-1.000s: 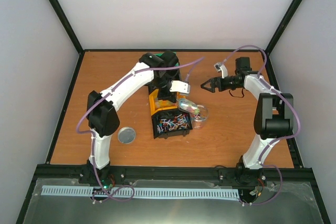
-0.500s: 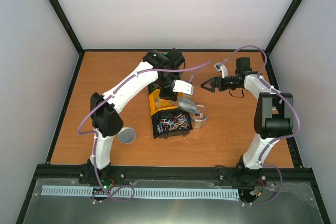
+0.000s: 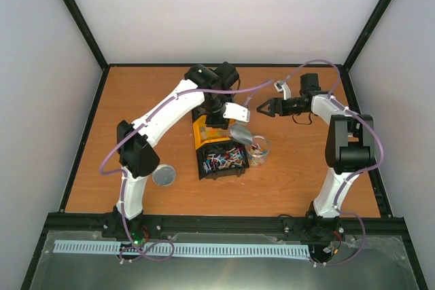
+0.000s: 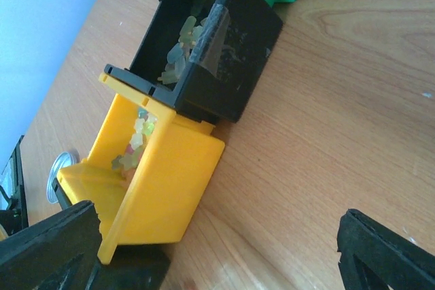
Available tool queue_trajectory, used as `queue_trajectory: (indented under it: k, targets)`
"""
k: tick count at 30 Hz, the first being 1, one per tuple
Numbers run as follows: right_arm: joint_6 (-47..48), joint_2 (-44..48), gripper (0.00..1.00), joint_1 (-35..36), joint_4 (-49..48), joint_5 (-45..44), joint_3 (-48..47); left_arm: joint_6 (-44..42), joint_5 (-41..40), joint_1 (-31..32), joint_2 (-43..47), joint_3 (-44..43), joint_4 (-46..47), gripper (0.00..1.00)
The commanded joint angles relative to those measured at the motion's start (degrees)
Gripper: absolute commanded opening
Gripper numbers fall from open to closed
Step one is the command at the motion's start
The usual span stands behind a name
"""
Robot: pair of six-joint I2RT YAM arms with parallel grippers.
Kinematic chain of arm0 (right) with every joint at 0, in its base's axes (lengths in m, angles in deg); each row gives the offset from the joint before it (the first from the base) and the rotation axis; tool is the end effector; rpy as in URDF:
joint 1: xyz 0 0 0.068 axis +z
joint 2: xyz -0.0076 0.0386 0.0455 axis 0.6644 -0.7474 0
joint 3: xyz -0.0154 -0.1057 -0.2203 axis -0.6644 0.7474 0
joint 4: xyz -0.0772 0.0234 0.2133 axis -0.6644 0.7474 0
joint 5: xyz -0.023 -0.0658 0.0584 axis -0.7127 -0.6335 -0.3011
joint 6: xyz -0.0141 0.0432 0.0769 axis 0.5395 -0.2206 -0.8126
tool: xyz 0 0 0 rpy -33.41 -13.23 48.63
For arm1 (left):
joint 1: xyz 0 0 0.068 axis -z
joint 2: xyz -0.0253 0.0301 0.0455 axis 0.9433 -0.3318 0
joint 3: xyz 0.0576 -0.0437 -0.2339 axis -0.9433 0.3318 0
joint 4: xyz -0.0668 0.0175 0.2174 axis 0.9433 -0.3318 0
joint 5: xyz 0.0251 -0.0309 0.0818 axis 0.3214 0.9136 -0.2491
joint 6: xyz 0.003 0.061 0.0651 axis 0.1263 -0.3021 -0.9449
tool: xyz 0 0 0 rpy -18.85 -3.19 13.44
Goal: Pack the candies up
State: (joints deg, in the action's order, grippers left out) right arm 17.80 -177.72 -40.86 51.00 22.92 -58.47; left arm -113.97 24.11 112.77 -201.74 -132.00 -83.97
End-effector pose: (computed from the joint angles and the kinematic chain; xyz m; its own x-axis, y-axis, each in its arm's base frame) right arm 0.3538 0.0696 0.1625 -0.8109 -0.1099 -0.5748 -0.5266 0.5655 0.6347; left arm 0.2566 -0.2537 0.2544 0.1413 0.9503 -0.2773 0.9898 -0.1311 0.0553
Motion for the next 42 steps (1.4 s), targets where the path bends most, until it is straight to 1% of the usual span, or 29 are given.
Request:
queue_trajectory:
  k: [1,6,11,19,22,24,28,30,33,37,42]
  targets:
    - [-3.5,-2.18,0.93,3.02,-2.8,-1.15,-4.04,-0.31,2.94,-2.67,2.99,-1.95,0.29,0.01]
    - [-5.99,-4.95,0.91,5.95,-4.66,-2.27,-7.32,0.81,5.92,-6.21,4.36,-1.63,0.77,0.01]
    - [-7.4,-8.74,0.88,9.07,-5.58,-4.91,-11.45,2.61,5.26,-11.02,4.11,-2.38,1.65,0.01]
    - [-8.16,-14.23,0.78,12.43,-5.93,-7.88,-17.26,2.82,-3.45,-19.91,-0.05,-8.1,0.24,0.01]
    - [-8.19,-15.83,0.74,12.76,-5.9,-7.82,-18.91,1.53,-6.24,-22.23,-1.68,-8.07,0.18,0.01]
    - [-7.58,-16.78,0.7,14.6,-5.59,-7.81,-19.64,1.12,-7.92,-23.49,-2.53,-7.24,1.19,0.01]
    - [-5.56,-17.68,0.62,16.16,-4.41,-7.69,-20.11,-0.63,-11.29,-25.14,-5.01,-7.14,1.53,0.01]
    - [-4.34,-17.74,0.58,16.71,-3.48,-7.39,-19.72,-1.13,-14.54,-25.19,-6.27,-7.35,2.04,0.01]
    - [-2.45,-17.11,0.53,17.51,-2.48,-7.25,-18.39,-2.36,-17.13,-25.19,-7.84,-7.92,1.95,0.01]
    - [-0.14,-15.62,0.48,18.57,-2.14,-6.78,-15.36,-4.34,-17.71,-25.09,-8.47,-8.27,0.84,0.01]
    - [1.96,-14.39,0.45,19.72,-1.27,-6.34,-13.15,-6.01,-18.26,-24.16,-9.11,-8.37,-0.82,0.01]
